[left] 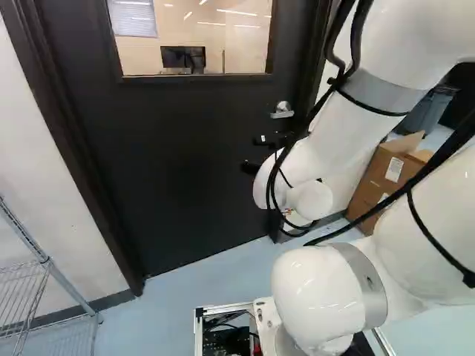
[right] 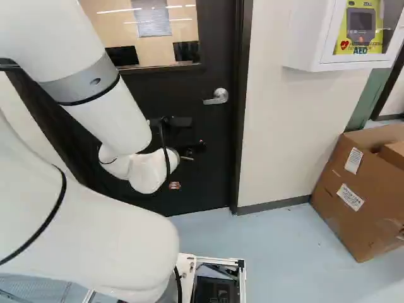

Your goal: Open the door and move inside

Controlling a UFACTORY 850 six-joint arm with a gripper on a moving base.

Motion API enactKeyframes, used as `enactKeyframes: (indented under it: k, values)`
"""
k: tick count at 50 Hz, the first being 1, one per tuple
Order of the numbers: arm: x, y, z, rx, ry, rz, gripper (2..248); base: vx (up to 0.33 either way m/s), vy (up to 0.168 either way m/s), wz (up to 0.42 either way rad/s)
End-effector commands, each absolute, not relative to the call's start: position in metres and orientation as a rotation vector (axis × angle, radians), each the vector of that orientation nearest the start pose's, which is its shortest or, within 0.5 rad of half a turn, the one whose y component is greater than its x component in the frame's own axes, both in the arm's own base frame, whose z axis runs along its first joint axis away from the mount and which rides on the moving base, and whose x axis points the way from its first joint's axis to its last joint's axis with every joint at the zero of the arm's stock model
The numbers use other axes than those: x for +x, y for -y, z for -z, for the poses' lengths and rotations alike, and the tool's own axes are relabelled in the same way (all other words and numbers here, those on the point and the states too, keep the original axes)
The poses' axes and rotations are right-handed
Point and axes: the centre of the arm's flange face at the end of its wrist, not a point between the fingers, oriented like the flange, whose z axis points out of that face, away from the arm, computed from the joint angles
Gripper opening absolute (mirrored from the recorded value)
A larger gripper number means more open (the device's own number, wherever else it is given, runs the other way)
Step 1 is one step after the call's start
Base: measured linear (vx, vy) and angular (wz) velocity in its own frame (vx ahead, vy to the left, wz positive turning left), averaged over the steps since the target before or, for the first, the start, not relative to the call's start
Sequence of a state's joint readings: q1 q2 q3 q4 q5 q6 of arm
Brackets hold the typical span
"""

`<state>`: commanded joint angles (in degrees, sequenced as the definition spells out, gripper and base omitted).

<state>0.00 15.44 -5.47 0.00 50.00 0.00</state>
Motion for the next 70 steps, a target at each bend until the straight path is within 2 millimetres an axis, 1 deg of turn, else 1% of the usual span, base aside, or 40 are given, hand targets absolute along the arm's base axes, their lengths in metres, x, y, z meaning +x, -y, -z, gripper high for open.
enactKeyframes:
  k: [13,20,38,70]
  values:
    - [0.274,0.000,-0.366,-2.559,0.000,1.822,247,0.000,0.000,0.000]
    - [0.280,0.000,-0.369,-2.555,0.000,1.828,247,0.000,0.000,0.000]
    - [0.301,0.000,-0.387,-2.517,0.000,1.880,247,0.000,0.000,0.000]
    - [0.331,0.000,-0.419,-2.440,0.000,1.978,247,0.000,0.000,0.000]
